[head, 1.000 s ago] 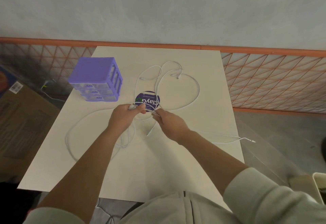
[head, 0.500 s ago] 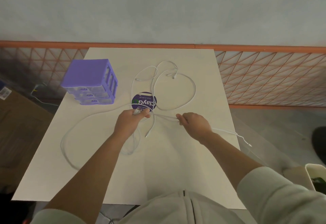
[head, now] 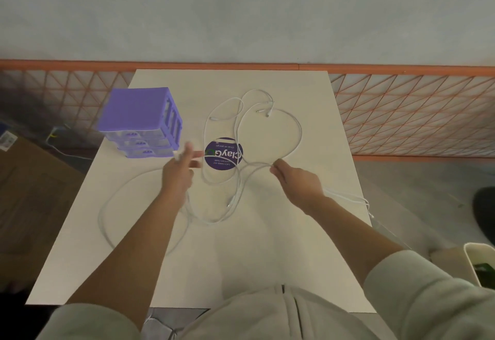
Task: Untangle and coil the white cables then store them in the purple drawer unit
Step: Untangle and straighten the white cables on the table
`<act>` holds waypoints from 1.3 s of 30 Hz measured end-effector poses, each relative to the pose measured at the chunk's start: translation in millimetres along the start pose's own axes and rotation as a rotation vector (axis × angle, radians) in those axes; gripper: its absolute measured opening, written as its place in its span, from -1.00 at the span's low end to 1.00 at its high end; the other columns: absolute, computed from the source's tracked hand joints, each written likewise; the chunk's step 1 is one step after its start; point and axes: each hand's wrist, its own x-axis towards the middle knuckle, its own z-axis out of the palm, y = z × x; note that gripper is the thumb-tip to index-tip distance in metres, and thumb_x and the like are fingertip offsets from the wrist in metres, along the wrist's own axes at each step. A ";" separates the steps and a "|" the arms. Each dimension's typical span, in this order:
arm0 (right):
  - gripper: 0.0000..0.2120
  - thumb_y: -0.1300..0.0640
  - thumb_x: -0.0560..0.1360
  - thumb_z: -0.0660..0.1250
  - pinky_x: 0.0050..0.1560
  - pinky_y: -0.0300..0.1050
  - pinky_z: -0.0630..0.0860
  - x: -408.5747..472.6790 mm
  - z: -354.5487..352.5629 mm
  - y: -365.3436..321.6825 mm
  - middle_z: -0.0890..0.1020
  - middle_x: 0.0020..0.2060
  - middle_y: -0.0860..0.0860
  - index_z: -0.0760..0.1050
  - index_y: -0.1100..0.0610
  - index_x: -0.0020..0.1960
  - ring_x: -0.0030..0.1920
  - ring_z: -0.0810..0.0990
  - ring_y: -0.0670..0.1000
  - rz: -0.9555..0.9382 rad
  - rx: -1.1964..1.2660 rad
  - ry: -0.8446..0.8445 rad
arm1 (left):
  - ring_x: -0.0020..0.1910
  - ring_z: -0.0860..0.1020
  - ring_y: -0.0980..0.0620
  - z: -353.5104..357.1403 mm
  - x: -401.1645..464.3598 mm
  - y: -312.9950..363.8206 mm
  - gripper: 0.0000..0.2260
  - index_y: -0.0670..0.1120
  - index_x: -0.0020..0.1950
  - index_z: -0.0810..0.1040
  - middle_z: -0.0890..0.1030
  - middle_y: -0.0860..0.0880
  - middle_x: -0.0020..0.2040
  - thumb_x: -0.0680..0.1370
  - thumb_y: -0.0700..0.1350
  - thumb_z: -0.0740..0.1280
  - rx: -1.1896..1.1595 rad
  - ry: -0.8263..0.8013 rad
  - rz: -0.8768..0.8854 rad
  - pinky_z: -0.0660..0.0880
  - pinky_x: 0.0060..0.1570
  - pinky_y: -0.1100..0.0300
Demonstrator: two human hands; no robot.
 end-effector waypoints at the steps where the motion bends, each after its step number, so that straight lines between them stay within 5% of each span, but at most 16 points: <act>1: -0.66 -0.16 0.66 -0.06 -0.24 -0.07 0.36 -2.2 -0.1 9.6 0.66 -0.10 0.07 0.36 0.01 0.14 -0.13 0.61 0.20 0.034 -0.015 -0.006 | -0.60 0.18 0.17 -11.7 5.5 -2.2 -0.61 -0.02 -0.22 0.55 0.40 0.14 -0.52 0.58 0.24 0.20 -0.152 0.066 -0.044 0.12 -0.57 0.31; 7: -0.67 -0.28 0.59 0.10 -0.27 -0.16 0.49 -21.5 -1.7 55.9 0.67 -0.07 -0.05 0.56 -0.16 0.08 -0.30 0.61 0.08 0.289 -0.002 -0.130 | -0.57 0.05 0.10 -70.8 23.0 -20.3 -0.50 0.02 -0.35 0.07 0.04 0.05 -0.44 0.55 0.28 0.23 -0.726 0.264 -0.203 0.02 -0.61 0.29; 13: -0.29 -0.45 0.51 -0.08 -0.46 -0.21 0.38 -36.4 -11.1 66.1 0.63 -0.29 0.08 0.54 0.10 -0.26 -0.28 0.57 0.10 0.488 0.068 -0.219 | -0.59 0.14 0.08 -105.9 23.4 -32.6 -0.53 -0.02 -0.36 0.19 0.14 0.05 -0.48 0.60 0.27 0.02 -1.023 0.263 -0.224 0.08 -0.58 0.34; 19: -0.44 -0.16 0.60 0.10 -0.50 -0.22 0.28 -35.9 9.6 67.7 0.52 -0.52 0.04 0.53 0.14 -0.41 -0.57 0.48 0.08 0.475 0.012 -0.234 | -0.60 0.16 0.10 -113.0 16.1 -39.8 -0.56 -0.02 -0.34 0.19 0.15 0.06 -0.48 0.63 0.22 -0.02 -1.044 0.270 -0.212 0.05 -0.59 0.34; 29: -0.71 -0.11 0.58 0.20 -0.44 -0.21 0.34 -11.5 28.6 18.6 0.62 -0.08 0.01 0.58 0.05 -0.05 -0.41 0.50 0.00 0.277 -0.044 -0.302 | -0.62 0.09 0.10 -125.1 0.8 -36.8 -0.53 0.00 -0.33 0.17 0.12 0.06 -0.53 0.62 0.29 -0.04 -1.044 0.300 -0.177 -0.03 -0.59 0.30; 33: -0.82 -0.09 0.57 0.24 -0.18 -0.17 0.43 11.3 44.0 -20.5 0.61 -0.01 -0.03 0.54 -0.02 -0.07 -0.05 0.58 0.05 0.072 -0.019 -0.267 | -0.61 0.10 0.10 -126.3 -0.7 -33.2 -0.52 -0.01 -0.33 0.18 0.13 0.06 -0.52 0.60 0.32 -0.02 -1.054 0.270 -0.162 0.00 -0.61 0.31; 39: -0.60 0.17 0.60 0.20 0.26 -0.08 0.37 32.8 67.1 -63.9 0.39 0.33 -0.06 0.41 -0.10 0.40 0.33 0.35 0.02 -0.294 -0.263 -0.234 | -0.58 0.12 0.11 -128.3 -2.8 -26.6 -0.51 -0.01 -0.32 0.22 0.14 0.06 -0.48 0.56 0.36 0.00 -1.019 0.199 -0.137 0.07 -0.60 0.32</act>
